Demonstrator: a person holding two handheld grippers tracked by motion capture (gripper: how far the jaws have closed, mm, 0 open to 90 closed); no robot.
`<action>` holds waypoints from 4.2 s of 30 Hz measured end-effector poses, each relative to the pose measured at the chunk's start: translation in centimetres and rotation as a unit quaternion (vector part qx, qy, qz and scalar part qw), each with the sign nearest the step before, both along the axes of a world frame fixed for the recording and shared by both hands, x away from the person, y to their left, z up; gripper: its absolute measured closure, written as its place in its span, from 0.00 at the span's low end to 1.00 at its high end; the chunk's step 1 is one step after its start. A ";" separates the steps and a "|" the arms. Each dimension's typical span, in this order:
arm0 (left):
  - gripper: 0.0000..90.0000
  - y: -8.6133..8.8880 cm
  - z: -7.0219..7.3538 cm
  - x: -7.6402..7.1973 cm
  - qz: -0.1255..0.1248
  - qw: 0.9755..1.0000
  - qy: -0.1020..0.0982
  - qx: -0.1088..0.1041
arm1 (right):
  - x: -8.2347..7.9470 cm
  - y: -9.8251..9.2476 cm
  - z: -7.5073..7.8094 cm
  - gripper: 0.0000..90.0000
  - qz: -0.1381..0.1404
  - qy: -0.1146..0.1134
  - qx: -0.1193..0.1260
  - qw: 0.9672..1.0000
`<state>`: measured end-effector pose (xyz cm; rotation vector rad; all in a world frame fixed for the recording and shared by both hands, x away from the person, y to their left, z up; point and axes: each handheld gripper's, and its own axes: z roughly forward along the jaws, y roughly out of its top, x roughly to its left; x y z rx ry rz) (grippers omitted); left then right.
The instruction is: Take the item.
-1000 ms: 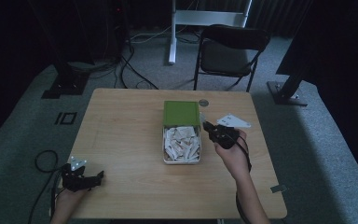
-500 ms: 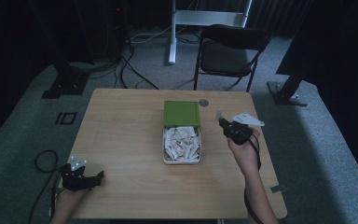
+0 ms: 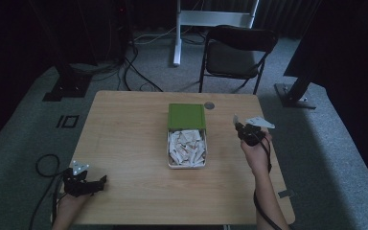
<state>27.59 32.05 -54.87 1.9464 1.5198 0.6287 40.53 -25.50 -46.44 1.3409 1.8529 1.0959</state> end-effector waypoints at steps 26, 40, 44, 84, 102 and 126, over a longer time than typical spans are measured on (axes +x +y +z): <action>0.04 0.0 0.0 0.0 0.000 1.000 0.000 0.000 | 3.8 -2.0 -7.4 0.97 -0.076 0.059 -0.022 0.995; 0.04 0.0 0.0 0.0 0.000 1.000 0.000 0.000 | 3.9 -1.4 -8.3 0.90 -0.051 0.074 -0.004 0.996; 0.04 0.0 0.0 0.0 0.000 1.000 0.000 0.000 | 4.0 -1.3 -8.3 0.81 -0.043 0.082 0.010 0.996; 0.04 0.0 0.0 0.0 0.000 1.000 0.000 0.000 | -0.3 -2.8 -7.4 0.15 -0.043 0.056 0.039 0.997; 0.04 0.0 0.0 0.0 0.000 1.000 0.000 0.000 | -4.3 -3.1 -8.2 0.15 -0.048 0.076 0.022 0.996; 0.04 0.0 0.0 0.0 -0.001 1.000 0.000 0.001 | -9.4 -4.7 -8.7 0.15 -0.080 0.089 0.012 0.993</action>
